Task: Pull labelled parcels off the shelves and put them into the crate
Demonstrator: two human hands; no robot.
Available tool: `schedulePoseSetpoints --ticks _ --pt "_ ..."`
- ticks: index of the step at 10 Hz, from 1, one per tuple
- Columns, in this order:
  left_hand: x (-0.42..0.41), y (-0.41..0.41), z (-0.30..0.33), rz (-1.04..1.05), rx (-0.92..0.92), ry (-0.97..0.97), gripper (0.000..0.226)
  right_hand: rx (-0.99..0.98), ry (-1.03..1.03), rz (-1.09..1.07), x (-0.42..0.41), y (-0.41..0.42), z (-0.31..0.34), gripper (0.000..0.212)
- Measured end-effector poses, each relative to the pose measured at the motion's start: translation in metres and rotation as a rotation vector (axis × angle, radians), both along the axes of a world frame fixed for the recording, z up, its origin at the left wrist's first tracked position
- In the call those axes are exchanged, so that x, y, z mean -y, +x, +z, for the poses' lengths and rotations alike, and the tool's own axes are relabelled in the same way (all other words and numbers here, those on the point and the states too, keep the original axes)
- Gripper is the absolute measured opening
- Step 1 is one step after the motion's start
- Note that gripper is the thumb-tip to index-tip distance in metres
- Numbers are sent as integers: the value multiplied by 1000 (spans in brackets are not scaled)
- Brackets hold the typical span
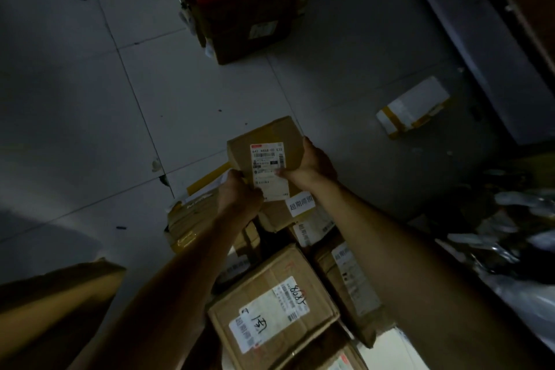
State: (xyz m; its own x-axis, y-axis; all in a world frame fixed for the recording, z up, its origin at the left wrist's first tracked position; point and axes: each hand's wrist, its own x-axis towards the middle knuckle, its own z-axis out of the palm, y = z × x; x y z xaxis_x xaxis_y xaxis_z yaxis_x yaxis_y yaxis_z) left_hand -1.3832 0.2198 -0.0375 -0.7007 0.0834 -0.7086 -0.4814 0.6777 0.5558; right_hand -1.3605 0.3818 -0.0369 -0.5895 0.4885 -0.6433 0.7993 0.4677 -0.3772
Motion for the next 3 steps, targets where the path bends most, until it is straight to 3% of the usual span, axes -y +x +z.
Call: schedulePoseSetpoints --ticks 1,2,3 --pt "4 6 8 -66 -17 27 47 57 96 151 15 19 22 90" --pt "17 21 16 -193 -28 48 35 105 9 272 16 57 36 61" --pt "30 42 24 -427 -101 -91 20 122 -115 360 14 100 62 45"
